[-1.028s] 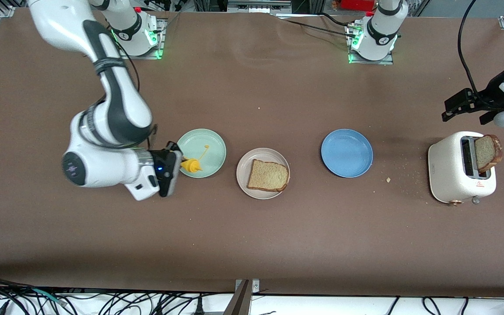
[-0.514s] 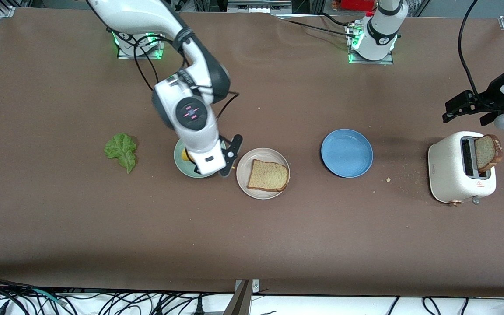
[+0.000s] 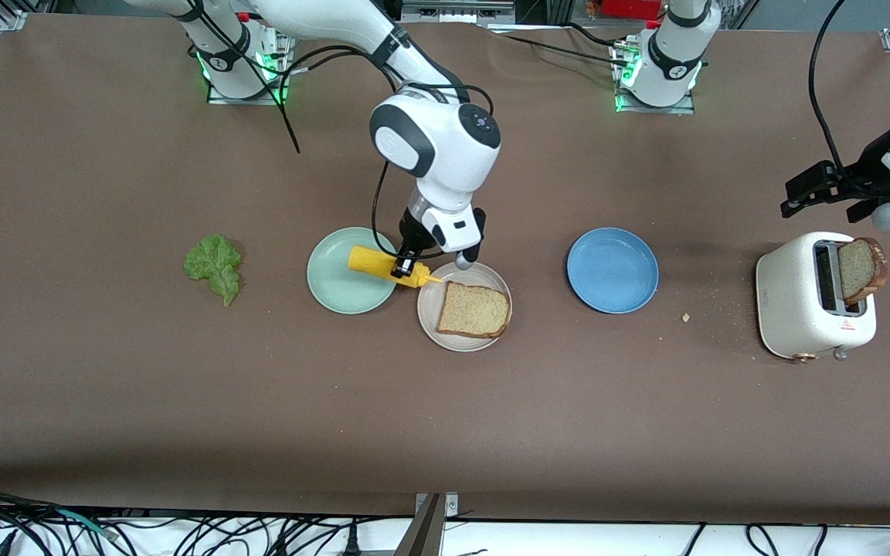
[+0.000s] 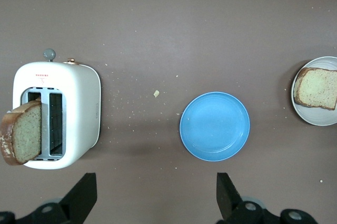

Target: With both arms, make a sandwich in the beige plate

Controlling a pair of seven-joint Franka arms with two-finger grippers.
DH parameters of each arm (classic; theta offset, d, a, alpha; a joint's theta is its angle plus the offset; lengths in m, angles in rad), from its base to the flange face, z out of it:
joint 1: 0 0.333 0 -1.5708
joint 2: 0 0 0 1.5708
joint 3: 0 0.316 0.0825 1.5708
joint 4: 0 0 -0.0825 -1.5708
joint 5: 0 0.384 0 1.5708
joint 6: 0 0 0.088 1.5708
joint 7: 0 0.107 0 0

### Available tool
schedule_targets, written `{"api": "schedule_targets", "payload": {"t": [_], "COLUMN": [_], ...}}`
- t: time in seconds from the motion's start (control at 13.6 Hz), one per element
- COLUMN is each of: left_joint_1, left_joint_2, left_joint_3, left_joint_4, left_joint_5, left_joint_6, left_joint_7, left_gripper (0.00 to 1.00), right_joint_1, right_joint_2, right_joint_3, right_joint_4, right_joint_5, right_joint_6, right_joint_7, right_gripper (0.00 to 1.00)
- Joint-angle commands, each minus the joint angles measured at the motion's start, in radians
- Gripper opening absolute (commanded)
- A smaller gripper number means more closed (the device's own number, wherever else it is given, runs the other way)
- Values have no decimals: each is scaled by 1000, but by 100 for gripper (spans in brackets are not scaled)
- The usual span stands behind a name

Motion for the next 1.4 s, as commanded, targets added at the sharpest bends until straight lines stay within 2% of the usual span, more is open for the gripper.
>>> {"api": "schedule_targets", "payload": {"t": [0.0, 0.29, 0.88, 1.17, 1.32], "left_joint_1": [2, 7, 6, 6, 6], "left_joint_2": [-8, -12, -12, -11, -9], "left_joint_3": [-7, -4, -5, -5, -5], "left_joint_4": [-7, -5, -5, -7, -7], "left_joint_5": [37, 37, 40, 38, 40], "left_joint_6": [4, 3, 1, 1, 1], "left_joint_7": [-2, -2, -4, -4, -4], "left_gripper": [100, 100, 100, 100, 100], "right_joint_1": [3, -34, -232, -344, -408], "right_joint_2": [10, 4, -56, -96, -123], "right_joint_3": [-13, -13, -14, -14, -14], "right_joint_4": [29, 29, 34, 2, -41], "right_joint_5": [-23, 78, 603, 838, 981], "right_joint_6": [-26, -30, -23, -30, -32], "right_joint_7": [2, -4, -76, -259, -414], "right_gripper": [0, 0, 0, 0, 0]}}
